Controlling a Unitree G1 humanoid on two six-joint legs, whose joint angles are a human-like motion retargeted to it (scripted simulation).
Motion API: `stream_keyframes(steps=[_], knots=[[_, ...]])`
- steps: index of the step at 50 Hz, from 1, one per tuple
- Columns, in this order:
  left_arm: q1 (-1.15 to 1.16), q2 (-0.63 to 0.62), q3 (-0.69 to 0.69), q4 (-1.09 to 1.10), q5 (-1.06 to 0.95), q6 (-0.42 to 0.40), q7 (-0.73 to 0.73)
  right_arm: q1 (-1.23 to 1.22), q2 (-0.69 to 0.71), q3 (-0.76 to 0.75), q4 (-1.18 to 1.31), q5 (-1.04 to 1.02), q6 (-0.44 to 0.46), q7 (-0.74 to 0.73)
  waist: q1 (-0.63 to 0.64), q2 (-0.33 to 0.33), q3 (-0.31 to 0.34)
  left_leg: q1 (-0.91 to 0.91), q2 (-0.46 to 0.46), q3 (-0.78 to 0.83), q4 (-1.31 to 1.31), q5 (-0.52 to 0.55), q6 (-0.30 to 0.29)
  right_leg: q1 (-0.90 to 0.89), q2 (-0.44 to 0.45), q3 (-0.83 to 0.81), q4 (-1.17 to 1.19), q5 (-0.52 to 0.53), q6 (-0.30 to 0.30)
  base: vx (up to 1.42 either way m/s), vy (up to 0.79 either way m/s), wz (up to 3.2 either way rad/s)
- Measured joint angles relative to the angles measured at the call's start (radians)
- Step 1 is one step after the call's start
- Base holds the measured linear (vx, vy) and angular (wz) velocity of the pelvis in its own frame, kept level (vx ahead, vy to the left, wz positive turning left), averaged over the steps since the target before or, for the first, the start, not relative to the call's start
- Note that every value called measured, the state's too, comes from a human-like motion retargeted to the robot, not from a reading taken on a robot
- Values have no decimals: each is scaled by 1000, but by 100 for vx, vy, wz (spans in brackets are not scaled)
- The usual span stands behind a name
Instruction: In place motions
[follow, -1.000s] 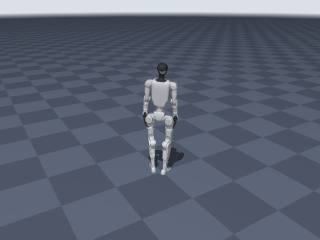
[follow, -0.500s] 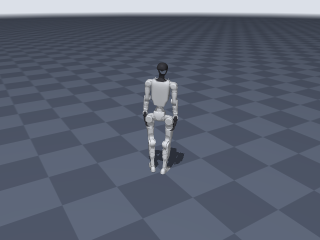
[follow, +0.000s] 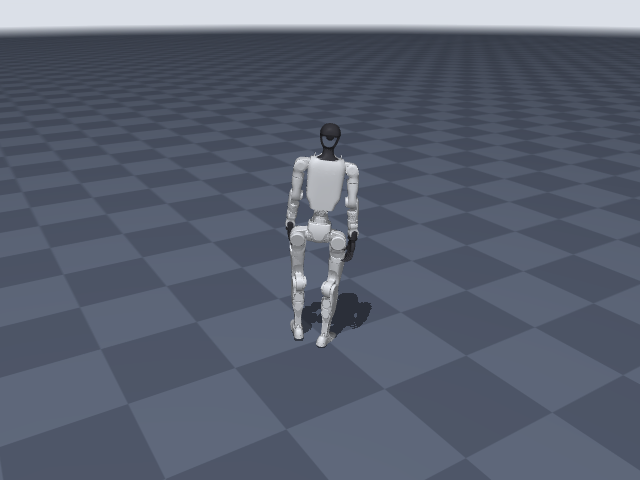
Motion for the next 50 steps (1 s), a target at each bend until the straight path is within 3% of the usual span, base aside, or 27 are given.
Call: stream_keyframes(steps=[4,10,18,22,24,27,30,33,35,37,38,40,43,47,50], knots=[[-4,-6,-45,-50,8,-22,0,-1,-15,-7,2,-18,5,8,41,-4,27,-31,-30,-48,2,-1,-12,11,-17,-86,-14,1,9,-9,5,151],[38,-6,-41,0,6,-34,46,-4,-24,-28,1,-36,20,-7,73,3,36,-18,28,167,0,-8,-48,22,-18,-152,-10,-6,0,1,8,131],[120,13,85,175,-54,6,104,-16,-21,-18,3,-17,15,-4,85,23,10,-10,26,94,-34,81,-62,42,13,-219,5,-34,-24,14,5,76],[142,10,157,207,-68,14,107,-41,-28,-1,10,-23,19,-18,99,56,-3,-32,54,148,-62,144,-153,34,24,-252,17,-48,-29,12,11,46],[119,14,163,207,-65,16,113,-49,-33,-5,5,2,14,-21,72,75,-11,-85,8,134,-73,162,-203,13,-1,-327,17,-29,-14,-21,66,227],[70,20,138,190,-59,10,124,-56,-45,-22,-2,31,0,-5,69,94,5,-141,-77,108,-70,150,-203,4,-54,-432,22,16,11,-25,69,212],[29,-4,49,181,-61,-2,130,-22,-55,-72,-3,9,-4,17,133,58,8,-95,1,175,-20,52,-203,51,-55,-518,14,-53,-11,32,-71,146],[28,-10,-33,155,-66,-23,131,-12,-53,-90,26,-39,16,12,230,-11,25,43,76,661,26,-15,1,82,-110,-538,39,-81,-16,41,-31,53],[32,-10,-59,134,-62,-39,127,-23,-49,-93,37,-74,36,2,251,-25,31,105,93,826,25,43,59,98,-126,-549,58,-96,-14,35,4,30],[47,-5,-47,123,-41,-49,127,-35,-41,-83,34,-94,48,-13,236,-11,14,91,101,697,15,25,9,111,-114,-544,87,-121,-13,52,9,7],[61,-3,-35,126,-27,-52,131,-32,-38,-71,29,-90,45,-17,213,5,-8,80,96,618,1,10,9,118,-102,-552,102,-133,-13,68,17,25],[89,-3,-21,140,-12,-49,137,-16,-29,-57,14,-73,35,-19,155,40,-50,97,115,618,-24,-1,2,139,-85,-593,134,-148,-23,75,22,60],[92,2,26,174,16,-16,133,8,-16,-10,-20,38,6,1,68,90,-84,91,118,511,-60,-12,9,130,-113,-598,294,-143,-79,59,18,94],[32,14,14,147,10,-13,118,-19,-6,-39,-50,104,-8,38,13,138,-1,139,140,426,-83,-21,21,62,-199,-418,631,-102,-217,24,1,156],[23,30,-3,132,10,-13,101,-5,-1,-37,-37,96,-6,4,14,115,-28,119,127,404,-83,-13,34,-77,-177,-156,760,-94,-213,41,-10,146]])
